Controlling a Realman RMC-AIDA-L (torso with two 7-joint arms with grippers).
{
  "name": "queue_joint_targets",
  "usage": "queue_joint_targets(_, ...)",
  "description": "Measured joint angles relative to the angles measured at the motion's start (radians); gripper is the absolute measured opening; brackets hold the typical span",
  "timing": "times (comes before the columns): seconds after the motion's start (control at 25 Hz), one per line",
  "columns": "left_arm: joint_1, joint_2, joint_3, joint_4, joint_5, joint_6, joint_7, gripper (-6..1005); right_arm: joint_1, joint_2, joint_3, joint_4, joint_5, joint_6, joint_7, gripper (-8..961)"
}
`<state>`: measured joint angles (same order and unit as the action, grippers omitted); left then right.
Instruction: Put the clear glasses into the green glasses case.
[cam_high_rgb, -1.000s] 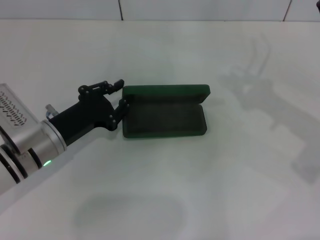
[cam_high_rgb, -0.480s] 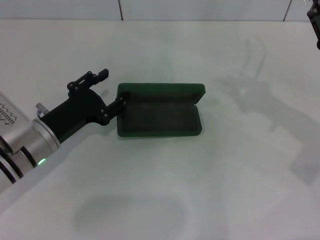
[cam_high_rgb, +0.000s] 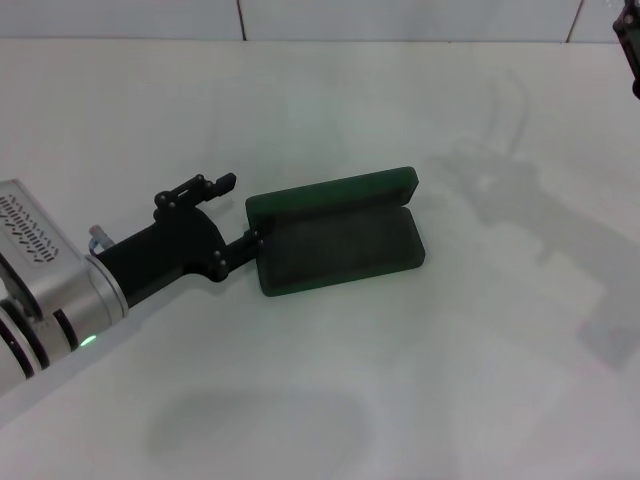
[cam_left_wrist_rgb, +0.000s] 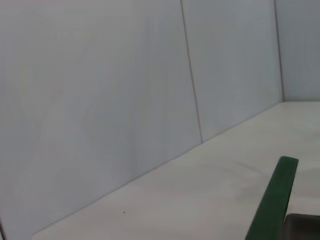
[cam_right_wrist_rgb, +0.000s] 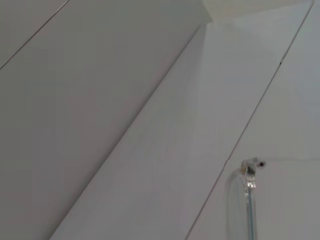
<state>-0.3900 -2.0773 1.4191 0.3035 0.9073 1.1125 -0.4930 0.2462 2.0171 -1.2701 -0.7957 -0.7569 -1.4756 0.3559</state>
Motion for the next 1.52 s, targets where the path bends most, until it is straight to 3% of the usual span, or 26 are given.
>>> queue_joint_targets(1.16,-0.012,0.032,-0.023,0.014,0.025,-0.031,0.007,678,0.002,0.002,-0.013,-0.003,-0.003,-0.008,0.001,127)
queue_joint_targets(1.4,0.055,0.032,-0.023,0.026,0.026,0.008,0.042,678,0.004,-0.001,-0.011,-0.035,-0.104,0.001,0.070,126)
queue_joint_targets(1.52,0.114,0.025,-0.044,0.047,0.022,0.104,0.049,678,0.032,-0.019,-0.005,-0.073,-0.244,0.020,0.237,126)
